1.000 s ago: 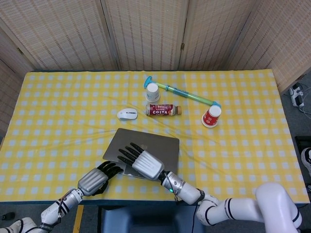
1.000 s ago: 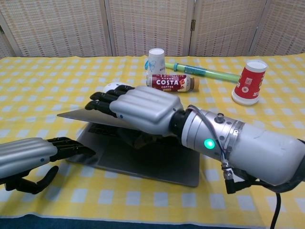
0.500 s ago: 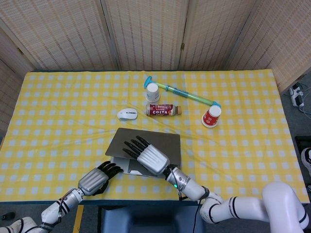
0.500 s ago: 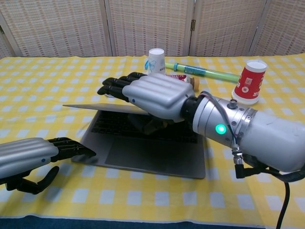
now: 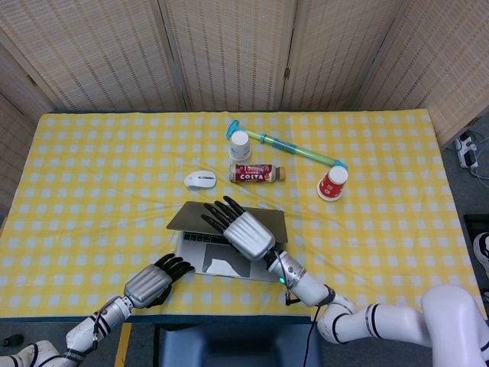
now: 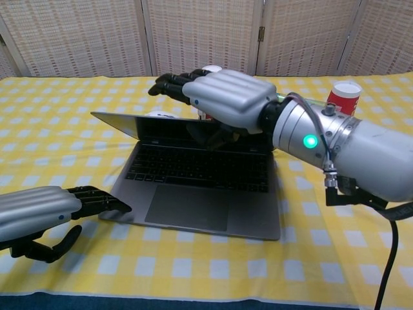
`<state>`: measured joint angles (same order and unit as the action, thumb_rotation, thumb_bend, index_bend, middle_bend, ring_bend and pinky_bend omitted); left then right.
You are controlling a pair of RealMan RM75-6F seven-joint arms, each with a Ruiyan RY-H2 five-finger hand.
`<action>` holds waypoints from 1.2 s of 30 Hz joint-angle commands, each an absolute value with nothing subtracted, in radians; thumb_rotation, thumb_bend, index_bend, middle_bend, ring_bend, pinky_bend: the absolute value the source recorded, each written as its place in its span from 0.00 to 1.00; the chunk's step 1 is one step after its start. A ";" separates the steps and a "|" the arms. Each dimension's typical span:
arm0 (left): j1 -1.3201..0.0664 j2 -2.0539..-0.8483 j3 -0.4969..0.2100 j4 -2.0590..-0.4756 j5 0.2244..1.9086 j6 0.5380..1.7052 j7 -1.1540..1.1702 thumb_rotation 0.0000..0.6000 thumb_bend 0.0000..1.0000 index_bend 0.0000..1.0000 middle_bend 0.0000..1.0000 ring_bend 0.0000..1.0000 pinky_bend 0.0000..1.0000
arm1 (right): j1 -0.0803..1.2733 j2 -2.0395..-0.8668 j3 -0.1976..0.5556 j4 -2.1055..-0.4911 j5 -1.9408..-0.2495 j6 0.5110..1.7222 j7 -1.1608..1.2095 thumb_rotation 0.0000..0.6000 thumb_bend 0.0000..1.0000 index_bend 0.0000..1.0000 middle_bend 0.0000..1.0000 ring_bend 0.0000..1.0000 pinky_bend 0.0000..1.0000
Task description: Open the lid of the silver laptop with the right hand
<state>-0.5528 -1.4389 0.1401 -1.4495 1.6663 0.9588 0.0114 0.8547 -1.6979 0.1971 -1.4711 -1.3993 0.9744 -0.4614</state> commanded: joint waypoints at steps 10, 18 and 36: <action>-0.558 -1.439 0.144 -1.451 1.662 0.963 0.019 0.98 0.90 0.08 0.13 0.07 0.00 | 0.892 -1.675 0.258 -1.401 -1.319 0.943 -0.452 1.00 0.71 0.00 0.00 0.00 0.00; -0.558 -1.438 0.148 -1.453 1.663 0.971 0.023 0.97 0.90 0.09 0.13 0.07 0.00 | 0.933 -1.673 0.307 -1.309 -1.252 0.906 -0.430 1.00 0.71 0.00 0.00 0.00 0.00; -0.554 -1.433 0.157 -1.458 1.668 0.989 0.029 0.98 0.90 0.09 0.13 0.07 0.00 | 1.007 -1.696 0.364 -1.106 -1.116 0.849 -0.401 1.00 0.71 0.00 0.00 0.00 0.00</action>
